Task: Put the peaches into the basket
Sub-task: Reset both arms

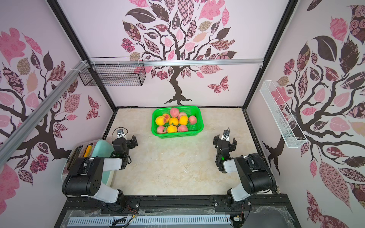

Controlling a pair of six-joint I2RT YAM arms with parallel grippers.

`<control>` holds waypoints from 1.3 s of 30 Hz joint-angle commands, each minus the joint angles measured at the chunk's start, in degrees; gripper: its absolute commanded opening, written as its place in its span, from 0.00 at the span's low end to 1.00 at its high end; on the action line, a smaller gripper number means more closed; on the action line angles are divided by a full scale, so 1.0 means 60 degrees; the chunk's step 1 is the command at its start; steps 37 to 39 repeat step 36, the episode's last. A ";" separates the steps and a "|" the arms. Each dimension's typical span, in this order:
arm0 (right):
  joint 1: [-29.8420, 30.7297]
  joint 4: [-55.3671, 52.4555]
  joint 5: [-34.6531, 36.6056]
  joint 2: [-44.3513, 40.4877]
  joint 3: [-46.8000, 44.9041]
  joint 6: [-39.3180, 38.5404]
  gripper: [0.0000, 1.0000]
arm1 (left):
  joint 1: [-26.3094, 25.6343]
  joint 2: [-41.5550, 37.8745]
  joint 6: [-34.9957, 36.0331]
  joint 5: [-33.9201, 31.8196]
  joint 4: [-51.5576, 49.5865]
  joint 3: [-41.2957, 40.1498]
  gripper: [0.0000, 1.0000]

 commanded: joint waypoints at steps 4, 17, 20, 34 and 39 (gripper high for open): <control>-0.0749 -0.1137 -0.2351 -0.0193 0.0850 0.0009 1.00 | 0.0077 0.0207 0.0535 0.1316 0.0927 -0.0159 0.98; -0.1830 -0.1143 -0.4839 0.0214 0.0911 0.0444 1.00 | 0.0078 0.0244 0.0534 0.1307 0.1141 -0.0228 0.98; -0.1829 -0.1126 -0.4840 0.0214 0.0901 0.0433 1.00 | 0.0076 0.0244 0.0534 0.1307 0.1129 -0.0227 0.98; -0.1817 -0.1172 -0.4997 0.0220 0.0929 0.0388 1.00 | 0.0075 0.0245 0.0536 0.1305 0.1133 -0.0229 0.98; -0.1822 -0.1153 -0.4988 0.0215 0.0914 0.0388 1.00 | 0.0078 0.0243 0.0536 0.1307 0.1129 -0.0232 0.98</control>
